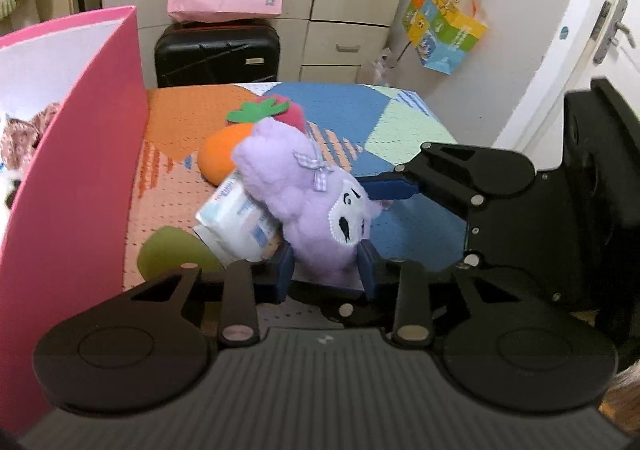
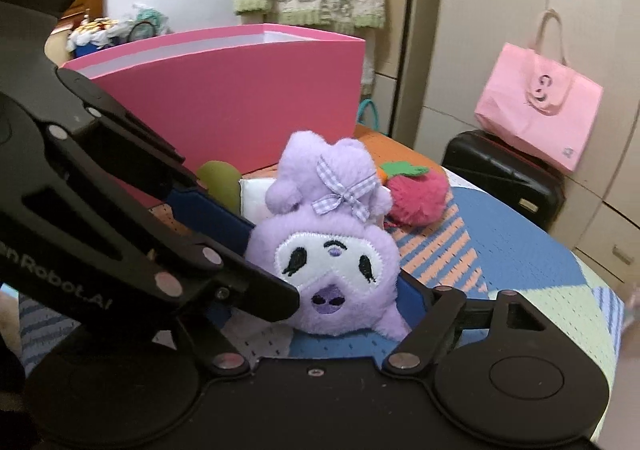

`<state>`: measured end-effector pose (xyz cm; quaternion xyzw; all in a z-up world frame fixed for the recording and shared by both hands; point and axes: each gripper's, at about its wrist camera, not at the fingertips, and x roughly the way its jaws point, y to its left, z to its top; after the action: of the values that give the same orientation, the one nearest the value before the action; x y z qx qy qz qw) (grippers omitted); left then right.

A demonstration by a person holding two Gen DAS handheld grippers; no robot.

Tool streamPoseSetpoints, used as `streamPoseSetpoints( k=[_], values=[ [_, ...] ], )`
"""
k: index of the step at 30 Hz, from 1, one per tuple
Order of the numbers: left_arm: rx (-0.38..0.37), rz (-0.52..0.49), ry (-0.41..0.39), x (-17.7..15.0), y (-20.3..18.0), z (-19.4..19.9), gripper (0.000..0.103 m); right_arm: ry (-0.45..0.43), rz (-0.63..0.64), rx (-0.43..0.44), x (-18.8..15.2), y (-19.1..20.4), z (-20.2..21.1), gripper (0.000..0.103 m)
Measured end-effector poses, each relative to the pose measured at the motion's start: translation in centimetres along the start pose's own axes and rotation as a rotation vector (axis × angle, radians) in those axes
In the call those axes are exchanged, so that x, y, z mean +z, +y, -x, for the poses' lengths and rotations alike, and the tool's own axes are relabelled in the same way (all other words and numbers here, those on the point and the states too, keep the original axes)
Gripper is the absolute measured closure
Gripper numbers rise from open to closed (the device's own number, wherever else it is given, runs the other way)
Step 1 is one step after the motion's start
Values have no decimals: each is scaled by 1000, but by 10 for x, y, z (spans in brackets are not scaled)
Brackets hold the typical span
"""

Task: Organize soft objects
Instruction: 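Lift the bunny plush with the left gripper and carry it over the box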

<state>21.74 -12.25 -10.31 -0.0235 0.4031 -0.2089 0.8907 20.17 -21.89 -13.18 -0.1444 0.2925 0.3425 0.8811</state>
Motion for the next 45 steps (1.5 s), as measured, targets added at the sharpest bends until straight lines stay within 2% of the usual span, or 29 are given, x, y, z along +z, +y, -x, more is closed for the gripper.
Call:
streamPoseSetpoints(
  k=[10, 24, 36, 41, 45],
  values=[
    [-43, -22, 1, -9, -8, 11, 71, -26, -125, -115, -9, 18, 17, 24],
    [-98, -73, 38, -28, -22, 46, 71, -29, -306, -159, -23, 53, 50, 24],
    [-120, -75, 72, -51, -23, 80, 71, 17, -279, -205, -19, 101, 73, 24],
    [-116, -84, 87, -59, -20, 98, 72, 36, -191, -228, -10, 127, 79, 24],
    [-124, -82, 129, -62, -11, 116, 71, 50, -147, -207, 1, 148, 86, 24]
  ],
)
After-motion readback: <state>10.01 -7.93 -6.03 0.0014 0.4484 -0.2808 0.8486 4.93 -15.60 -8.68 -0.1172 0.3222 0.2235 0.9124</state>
